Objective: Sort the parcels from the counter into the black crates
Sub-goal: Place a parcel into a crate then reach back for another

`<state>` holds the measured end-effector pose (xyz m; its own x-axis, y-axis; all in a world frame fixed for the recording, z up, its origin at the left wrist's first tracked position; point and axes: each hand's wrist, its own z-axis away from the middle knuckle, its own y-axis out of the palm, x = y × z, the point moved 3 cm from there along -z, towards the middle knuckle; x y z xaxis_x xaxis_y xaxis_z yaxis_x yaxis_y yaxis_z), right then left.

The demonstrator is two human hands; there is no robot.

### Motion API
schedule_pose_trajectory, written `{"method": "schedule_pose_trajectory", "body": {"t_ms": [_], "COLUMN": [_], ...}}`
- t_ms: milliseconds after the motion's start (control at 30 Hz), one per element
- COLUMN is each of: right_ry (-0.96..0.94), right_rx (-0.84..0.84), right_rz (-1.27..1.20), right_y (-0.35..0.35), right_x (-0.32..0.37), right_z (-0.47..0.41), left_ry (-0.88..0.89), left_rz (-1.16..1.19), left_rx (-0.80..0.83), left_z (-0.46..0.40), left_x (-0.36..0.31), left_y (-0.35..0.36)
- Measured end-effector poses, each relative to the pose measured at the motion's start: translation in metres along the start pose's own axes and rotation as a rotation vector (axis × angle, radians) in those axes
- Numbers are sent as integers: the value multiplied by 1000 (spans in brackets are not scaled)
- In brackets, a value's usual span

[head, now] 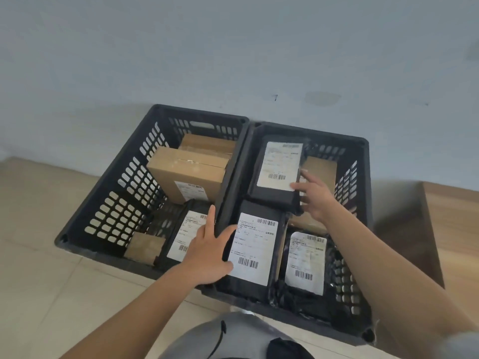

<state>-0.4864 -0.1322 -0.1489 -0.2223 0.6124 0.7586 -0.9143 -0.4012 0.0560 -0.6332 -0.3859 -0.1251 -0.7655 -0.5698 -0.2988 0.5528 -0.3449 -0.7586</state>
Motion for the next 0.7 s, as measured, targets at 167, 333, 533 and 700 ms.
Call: {"method": "schedule_pose_trajectory", "body": {"t_ms": [167,333,533,700], "right_ry": [22,30,-66,-426], "right_rx": [10,25,-88,-210], "right_rz": [6,44,297,870], "right_y": [13,28,34,48], "right_x": [-9,-7,-10,-6], "right_z": [-18,-28,-20,-1], "left_ry": [-18,-23,-7,13], "left_rz": [-78,-134,-172,-142], "left_rx": [37,55,75,88], "left_z": [-3,-6,-7,-7], "left_x": [-1,-1,-1,2], "left_y": [2,3,3,2]}}
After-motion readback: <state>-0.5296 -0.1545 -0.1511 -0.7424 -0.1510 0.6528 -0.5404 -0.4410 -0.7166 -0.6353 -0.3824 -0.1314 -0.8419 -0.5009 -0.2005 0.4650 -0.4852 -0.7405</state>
